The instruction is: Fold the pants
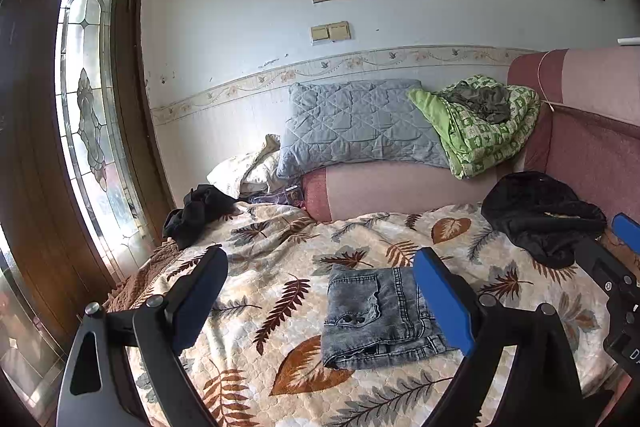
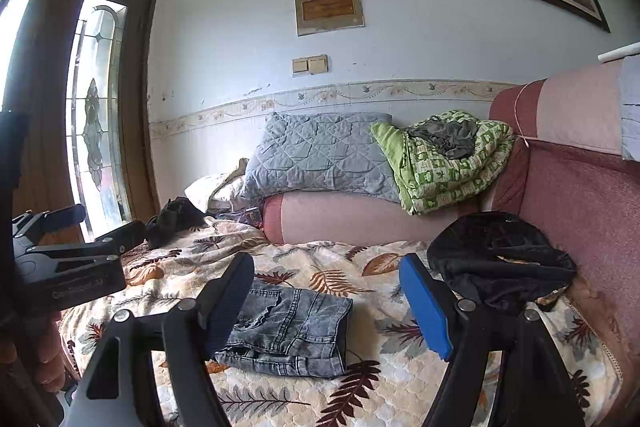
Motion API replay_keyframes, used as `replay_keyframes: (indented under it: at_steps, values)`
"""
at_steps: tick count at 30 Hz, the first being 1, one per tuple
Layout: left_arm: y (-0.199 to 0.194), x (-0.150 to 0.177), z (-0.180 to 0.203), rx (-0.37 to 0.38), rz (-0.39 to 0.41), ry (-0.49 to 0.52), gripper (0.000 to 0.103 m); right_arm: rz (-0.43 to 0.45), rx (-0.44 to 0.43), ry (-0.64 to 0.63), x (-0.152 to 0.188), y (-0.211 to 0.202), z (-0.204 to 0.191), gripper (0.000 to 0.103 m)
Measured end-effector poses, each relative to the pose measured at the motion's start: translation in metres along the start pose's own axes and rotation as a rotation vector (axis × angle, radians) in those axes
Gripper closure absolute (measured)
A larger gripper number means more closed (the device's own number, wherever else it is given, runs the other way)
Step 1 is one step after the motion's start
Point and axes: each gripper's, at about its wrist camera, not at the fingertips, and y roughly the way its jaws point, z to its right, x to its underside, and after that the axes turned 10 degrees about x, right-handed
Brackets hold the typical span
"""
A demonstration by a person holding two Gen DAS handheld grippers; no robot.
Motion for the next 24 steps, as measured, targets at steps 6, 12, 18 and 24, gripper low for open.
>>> replay_keyframes:
  at_steps: [6,12,18,24]
  values:
    - [0.003,0.001,-0.002,-0.01,-0.011,-0.004,0.009,0.001,-0.002,-0.002,-0.001,0.0,-0.001,0.025]
    - [0.004,0.001,-0.005,-0.012,-0.015,-0.013,0.009,0.0,-0.003,-0.019,-0.001,0.001,-0.009,0.025]
    - [0.004,0.002,-0.008,-0.024,-0.014,-0.022,0.009,-0.003,-0.005,-0.016,-0.001,0.002,-0.01,0.025]
    - [0.002,0.001,-0.009,-0.03,-0.008,-0.026,0.009,0.004,-0.004,-0.01,-0.002,-0.001,-0.01,0.025]
